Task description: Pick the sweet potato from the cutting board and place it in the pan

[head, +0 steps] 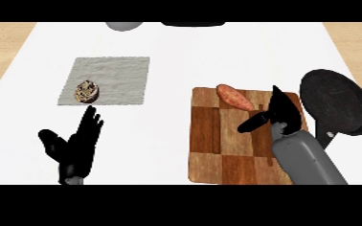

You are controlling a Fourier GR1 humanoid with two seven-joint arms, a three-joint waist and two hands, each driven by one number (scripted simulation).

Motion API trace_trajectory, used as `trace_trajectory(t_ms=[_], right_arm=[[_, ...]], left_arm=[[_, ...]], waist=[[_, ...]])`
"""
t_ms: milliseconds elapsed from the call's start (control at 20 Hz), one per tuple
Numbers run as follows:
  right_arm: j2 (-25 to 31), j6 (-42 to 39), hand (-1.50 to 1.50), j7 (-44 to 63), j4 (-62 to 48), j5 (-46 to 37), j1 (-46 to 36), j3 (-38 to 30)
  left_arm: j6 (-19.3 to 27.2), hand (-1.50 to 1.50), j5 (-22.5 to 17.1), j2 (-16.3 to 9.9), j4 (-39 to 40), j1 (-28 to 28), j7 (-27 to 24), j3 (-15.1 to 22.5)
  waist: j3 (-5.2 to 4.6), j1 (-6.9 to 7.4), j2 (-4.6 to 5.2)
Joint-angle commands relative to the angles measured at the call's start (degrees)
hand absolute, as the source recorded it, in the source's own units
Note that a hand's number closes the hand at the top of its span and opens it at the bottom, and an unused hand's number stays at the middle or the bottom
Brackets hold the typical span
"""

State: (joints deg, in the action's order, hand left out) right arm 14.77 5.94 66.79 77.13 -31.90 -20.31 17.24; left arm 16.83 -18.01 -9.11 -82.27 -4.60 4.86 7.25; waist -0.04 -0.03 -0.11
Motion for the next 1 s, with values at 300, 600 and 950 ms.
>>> trace_trajectory(t_ms=[300, 600, 950], right_arm=[[-4.7, 0.3, -1.5, 4.5, -5.9, -5.6, 1.2, -3.2], [-5.7, 1.3, 1.5, -8.0, -10.8, -10.4, -0.4, -4.5], [-9.5, 2.1, 1.5, -6.8, -9.2, -16.0, 1.8, -4.5]], left_arm=[[1.5, 0.0, 2.3, 3.1, 0.4, 1.2, 0.1, 1.3], [-3.1, 0.0, 1.7, 2.4, 0.7, -3.4, -2.8, -0.9], [-4.0, 0.0, 2.6, 1.9, 0.2, -0.7, 0.1, -2.9]], waist=[[0.04, 0.19, 0.15], [0.04, 0.45, 0.13], [0.03, 0.23, 0.1]])
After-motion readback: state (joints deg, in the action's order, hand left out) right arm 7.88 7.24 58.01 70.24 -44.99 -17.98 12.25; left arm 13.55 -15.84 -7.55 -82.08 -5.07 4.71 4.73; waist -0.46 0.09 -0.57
